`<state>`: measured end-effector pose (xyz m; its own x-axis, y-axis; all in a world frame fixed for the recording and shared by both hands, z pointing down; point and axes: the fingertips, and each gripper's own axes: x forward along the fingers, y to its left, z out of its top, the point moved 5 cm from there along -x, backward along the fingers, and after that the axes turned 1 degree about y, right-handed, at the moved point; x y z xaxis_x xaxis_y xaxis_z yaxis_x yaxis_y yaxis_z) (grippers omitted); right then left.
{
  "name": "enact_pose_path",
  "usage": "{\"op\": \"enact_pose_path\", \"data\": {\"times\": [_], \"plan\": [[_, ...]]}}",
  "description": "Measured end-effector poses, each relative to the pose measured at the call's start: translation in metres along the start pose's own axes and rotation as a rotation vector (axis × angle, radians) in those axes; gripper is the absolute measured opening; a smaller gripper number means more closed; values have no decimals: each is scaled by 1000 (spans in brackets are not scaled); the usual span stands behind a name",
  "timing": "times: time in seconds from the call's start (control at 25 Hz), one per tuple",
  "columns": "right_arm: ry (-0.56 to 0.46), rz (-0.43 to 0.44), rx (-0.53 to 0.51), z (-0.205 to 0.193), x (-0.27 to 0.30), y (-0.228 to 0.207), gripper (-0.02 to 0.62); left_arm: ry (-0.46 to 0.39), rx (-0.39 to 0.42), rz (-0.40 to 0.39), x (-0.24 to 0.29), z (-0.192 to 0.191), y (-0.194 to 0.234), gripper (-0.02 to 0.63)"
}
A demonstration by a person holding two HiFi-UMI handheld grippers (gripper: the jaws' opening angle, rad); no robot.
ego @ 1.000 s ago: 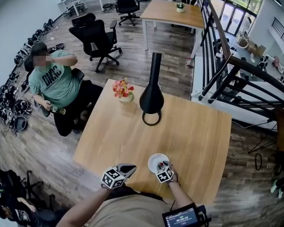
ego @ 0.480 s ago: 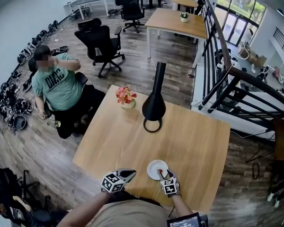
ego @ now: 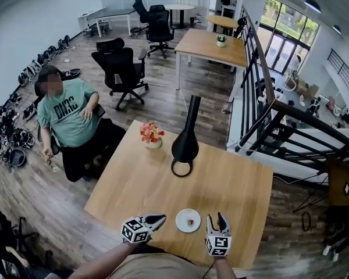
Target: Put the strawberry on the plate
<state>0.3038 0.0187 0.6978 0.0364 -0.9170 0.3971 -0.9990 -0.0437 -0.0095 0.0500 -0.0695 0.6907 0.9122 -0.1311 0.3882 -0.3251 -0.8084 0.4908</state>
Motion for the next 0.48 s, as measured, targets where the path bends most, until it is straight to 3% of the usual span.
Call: {"op": "enact_pose_path", "data": {"times": [0.12,0.32,0.48], "plan": [[-91,-56,47,40,-28,-4,187,-36,16,-31,-8,15,-9,5],[-167,-38,299,74,-57,0,181,-113,54,-88,-19,46,-14,5],[-182,-40,336,87,-72,32,158,-128,73,-138,-44,61,-22,5]]}}
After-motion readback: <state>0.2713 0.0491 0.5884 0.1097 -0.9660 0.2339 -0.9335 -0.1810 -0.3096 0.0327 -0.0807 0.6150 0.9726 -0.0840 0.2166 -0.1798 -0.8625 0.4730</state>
